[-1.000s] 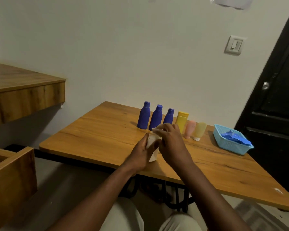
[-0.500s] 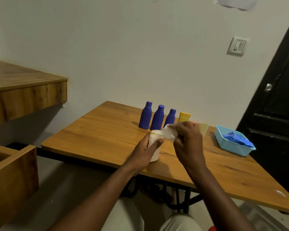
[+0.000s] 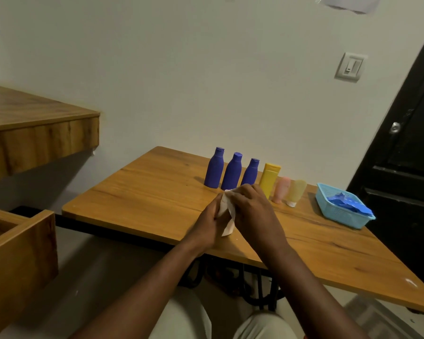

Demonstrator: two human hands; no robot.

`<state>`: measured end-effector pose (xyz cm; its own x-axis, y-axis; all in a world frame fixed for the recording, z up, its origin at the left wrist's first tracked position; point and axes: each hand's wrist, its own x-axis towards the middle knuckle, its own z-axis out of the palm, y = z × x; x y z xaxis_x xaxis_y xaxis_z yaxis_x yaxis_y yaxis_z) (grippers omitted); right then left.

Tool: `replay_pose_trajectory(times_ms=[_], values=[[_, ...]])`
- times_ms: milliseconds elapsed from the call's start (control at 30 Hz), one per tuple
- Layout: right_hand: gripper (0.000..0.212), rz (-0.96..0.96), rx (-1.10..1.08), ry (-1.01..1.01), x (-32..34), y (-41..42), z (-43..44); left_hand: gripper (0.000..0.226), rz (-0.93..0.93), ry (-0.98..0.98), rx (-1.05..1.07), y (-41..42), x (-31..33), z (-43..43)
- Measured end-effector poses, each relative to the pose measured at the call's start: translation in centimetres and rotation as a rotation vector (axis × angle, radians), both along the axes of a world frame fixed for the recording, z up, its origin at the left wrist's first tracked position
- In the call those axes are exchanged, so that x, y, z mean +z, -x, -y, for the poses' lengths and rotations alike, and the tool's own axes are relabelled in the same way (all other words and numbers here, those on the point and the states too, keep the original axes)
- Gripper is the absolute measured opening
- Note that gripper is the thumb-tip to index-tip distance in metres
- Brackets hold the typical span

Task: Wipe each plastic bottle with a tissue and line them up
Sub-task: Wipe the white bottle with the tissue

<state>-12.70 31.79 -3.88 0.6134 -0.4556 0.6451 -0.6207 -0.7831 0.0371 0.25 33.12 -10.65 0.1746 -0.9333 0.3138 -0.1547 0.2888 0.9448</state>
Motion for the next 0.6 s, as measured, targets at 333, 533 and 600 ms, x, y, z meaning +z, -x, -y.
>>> replay_pose_trajectory(times_ms=[333, 533, 600], values=[[0.039, 0.162, 0.024, 0.053, -0.9, 1.4, 0.2, 0.04, -0.015, -0.004, -0.021, 0.4, 0.5, -0.3], [0.032, 0.299, -0.014, -0.067, 0.0, 2.4, 1.0, 0.047, -0.08, -0.016, -0.001, 0.5, 0.7, -0.3], [0.031, 0.437, 0.029, -0.087, 0.5, 2.9, 1.0, 0.037, -0.096, -0.012, 0.0, 0.4, 0.6, -0.3]])
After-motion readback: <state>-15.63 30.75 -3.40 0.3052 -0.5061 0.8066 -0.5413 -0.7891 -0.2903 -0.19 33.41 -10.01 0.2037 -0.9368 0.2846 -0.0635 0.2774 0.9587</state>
